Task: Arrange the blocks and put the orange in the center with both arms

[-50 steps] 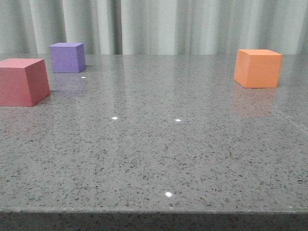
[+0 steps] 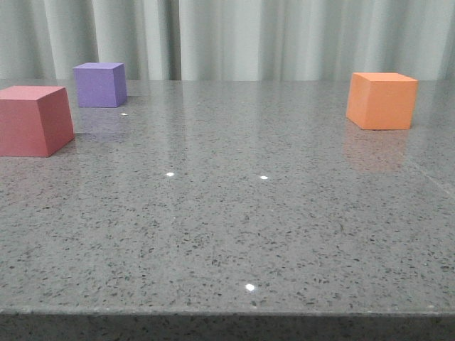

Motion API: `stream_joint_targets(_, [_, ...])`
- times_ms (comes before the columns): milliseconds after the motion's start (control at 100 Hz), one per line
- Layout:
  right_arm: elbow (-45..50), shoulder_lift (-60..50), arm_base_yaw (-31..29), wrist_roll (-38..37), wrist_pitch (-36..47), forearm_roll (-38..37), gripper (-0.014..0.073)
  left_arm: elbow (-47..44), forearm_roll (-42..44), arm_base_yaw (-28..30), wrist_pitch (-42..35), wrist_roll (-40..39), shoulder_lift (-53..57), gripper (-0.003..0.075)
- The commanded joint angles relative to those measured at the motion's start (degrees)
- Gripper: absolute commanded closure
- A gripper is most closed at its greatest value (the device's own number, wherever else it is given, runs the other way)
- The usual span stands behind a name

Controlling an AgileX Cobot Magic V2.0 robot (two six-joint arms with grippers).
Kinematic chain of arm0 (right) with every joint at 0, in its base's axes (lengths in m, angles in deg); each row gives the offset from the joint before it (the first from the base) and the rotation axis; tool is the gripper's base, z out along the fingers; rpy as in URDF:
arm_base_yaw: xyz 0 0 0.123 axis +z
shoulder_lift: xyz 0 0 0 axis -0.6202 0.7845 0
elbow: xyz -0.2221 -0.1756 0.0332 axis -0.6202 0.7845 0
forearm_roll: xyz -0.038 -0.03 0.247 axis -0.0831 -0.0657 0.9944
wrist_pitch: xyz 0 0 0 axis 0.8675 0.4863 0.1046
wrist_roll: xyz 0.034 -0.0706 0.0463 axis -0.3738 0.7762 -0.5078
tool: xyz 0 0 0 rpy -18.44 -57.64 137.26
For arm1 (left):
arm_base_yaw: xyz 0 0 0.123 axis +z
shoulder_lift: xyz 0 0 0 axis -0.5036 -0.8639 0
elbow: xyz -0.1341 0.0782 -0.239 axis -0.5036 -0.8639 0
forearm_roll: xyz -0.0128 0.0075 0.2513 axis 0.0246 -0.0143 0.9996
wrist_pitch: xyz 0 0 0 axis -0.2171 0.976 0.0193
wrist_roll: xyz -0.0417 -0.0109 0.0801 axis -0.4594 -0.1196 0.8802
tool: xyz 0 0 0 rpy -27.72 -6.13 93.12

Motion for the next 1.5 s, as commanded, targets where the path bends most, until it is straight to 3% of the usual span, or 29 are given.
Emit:
stream_joint_targets(0, [-3.2,-1.2,-0.3,0.4,4.0,-0.2,0.066,-2.5,-0.2,0.0,-4.7,-0.4,1.6,0.0739])
stream_joint_targets(290, [-18.3,6.6,-0.3,0.4,-12.3,-0.2,0.066,-2.5,-0.2,0.0,-4.7,-0.4,1.6,0.0739])
stream_joint_targets(670, [-41.9,32.2,-0.3,0.4,-34.6,-0.1,0.066,-2.5,-0.2,0.0,-4.7,-0.4,1.6,0.0739])
stream_joint_targets(1020, [-49.0,47.4,-0.3,0.4,-36.2,-0.1,0.065,-2.5,-0.2,0.0,-4.7,-0.4,1.6,0.0739])
stream_joint_targets(1090, [-49.0,48.6,-0.3,0.4,-37.1,-0.1,0.0594,-2.5,-0.2,0.0,-4.7,-0.4,1.6,0.0739])
stream_joint_targets(1160, [-49.0,49.3,-0.3,0.4,-38.2,0.0,0.048,-2.5,-0.2,0.0,-4.7,-0.4,1.6,0.0739])
stream_joint_targets(1280, [-49.0,49.5,-0.3,0.4,-40.0,0.0,0.0152,-2.5,-0.2,0.0,-4.7,-0.4,1.6,0.0739])
stream_joint_targets(1380, [-49.0,49.5,-0.3,0.4,-40.1,0.2,-0.0069,-2.5,-0.2,0.0,-4.7,-0.4,1.6,0.0739])
stream_joint_targets(1490, [-49.0,49.5,-0.3,0.4,-39.2,1.9,-0.005,-2.5,-0.2,0.0,-4.7,-0.4,1.6,0.0739])
